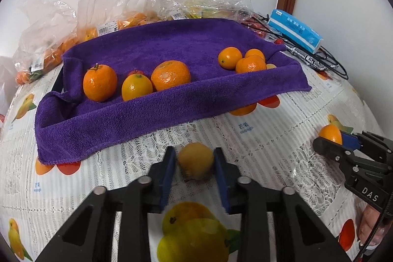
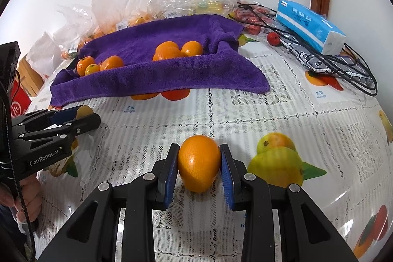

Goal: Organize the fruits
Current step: 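Hold the orange in the right tool while the left tool grasps the yellow-brown fruit, then lift the orange and yellow-brown fruit and carry them toward the purple towel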

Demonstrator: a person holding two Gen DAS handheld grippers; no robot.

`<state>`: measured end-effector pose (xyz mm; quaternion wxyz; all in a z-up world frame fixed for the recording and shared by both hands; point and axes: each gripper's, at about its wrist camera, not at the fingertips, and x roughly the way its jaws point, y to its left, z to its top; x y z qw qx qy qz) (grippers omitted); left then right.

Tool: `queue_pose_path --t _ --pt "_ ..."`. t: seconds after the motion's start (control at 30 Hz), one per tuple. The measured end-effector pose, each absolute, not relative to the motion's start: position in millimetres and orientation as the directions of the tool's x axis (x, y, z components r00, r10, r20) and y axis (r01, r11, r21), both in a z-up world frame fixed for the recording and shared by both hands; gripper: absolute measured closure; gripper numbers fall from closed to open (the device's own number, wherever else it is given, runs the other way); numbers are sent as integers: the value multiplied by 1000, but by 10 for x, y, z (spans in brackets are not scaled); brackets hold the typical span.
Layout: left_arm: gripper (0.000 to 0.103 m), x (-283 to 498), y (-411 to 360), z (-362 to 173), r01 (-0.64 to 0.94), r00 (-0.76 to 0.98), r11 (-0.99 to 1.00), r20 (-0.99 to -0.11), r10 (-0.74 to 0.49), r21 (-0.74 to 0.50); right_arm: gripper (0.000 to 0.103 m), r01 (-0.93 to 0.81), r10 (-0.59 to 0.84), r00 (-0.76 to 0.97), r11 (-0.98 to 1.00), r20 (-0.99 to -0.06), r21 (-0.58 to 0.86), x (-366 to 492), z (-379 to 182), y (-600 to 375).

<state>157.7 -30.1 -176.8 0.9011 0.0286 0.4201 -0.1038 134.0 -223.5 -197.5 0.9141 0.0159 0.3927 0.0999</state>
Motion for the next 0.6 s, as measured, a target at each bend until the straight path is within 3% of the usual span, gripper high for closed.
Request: queue_pose_path --t 0.23,0.4,0.6 --pt "76 1518 -133 -1700 263 634 941 -697 -335 -213 71 -224 271 679 962 -682 159 1276 -1932 -2263" --pt "76 1498 17 -1671 213 668 936 -658 -348 -279 71 -256 282 692 957 -664 140 1216 -1896 -2194" --pt "76 1449 102 -1644 160 705 948 -641 -305 -275 71 -239 253 699 964 -669 115 1224 -1893 -2136"
